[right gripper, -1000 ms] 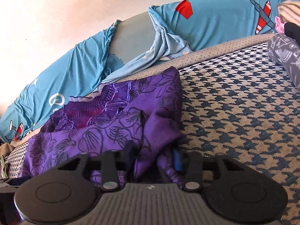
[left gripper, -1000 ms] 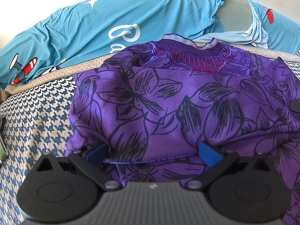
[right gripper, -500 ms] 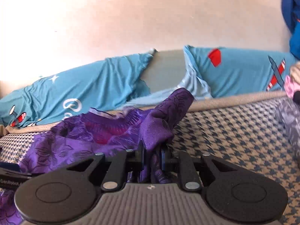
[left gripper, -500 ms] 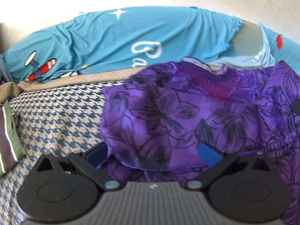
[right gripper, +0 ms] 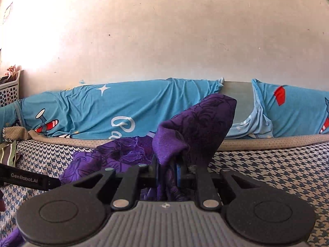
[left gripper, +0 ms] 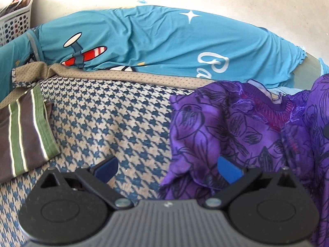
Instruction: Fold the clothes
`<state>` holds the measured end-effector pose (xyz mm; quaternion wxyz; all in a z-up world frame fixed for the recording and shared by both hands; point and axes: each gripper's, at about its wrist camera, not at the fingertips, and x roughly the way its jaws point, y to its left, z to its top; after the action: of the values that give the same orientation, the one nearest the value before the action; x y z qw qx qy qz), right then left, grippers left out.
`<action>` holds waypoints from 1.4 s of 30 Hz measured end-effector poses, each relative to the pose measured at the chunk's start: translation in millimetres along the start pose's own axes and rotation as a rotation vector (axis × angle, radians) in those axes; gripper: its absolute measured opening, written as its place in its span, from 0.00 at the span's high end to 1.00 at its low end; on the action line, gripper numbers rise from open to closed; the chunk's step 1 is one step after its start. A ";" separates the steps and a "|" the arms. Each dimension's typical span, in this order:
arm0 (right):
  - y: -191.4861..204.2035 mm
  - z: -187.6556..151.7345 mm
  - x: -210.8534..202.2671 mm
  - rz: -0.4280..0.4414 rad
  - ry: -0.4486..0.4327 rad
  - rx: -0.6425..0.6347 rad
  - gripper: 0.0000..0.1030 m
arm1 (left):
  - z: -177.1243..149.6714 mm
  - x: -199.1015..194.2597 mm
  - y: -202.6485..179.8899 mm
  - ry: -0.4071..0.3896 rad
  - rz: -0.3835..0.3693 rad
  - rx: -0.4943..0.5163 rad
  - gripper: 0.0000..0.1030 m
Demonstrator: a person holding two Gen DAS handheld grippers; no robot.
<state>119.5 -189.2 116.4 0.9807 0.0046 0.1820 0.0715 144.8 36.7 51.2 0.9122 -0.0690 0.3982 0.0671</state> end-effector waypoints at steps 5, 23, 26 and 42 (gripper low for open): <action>31.1 8.3 4.7 0.050 -0.027 -0.020 0.85 | 0.0 -0.3 22.7 0.022 0.017 -0.056 0.00; 159.1 -49.5 47.5 0.318 0.048 -0.331 0.83 | -2.7 -2.5 90.3 0.050 0.083 -0.185 0.00; 167.9 -60.4 49.1 0.329 0.052 -0.386 0.69 | -1.8 -0.5 91.5 0.054 0.084 -0.197 0.00; 156.5 -54.7 30.8 0.339 0.049 -0.399 0.52 | 2.6 4.9 68.2 0.064 0.049 -0.178 0.00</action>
<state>106.7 -30.9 59.8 0.9315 -0.1604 0.1846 0.2692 137.9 104.4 44.4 0.8873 -0.1422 0.4213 0.1222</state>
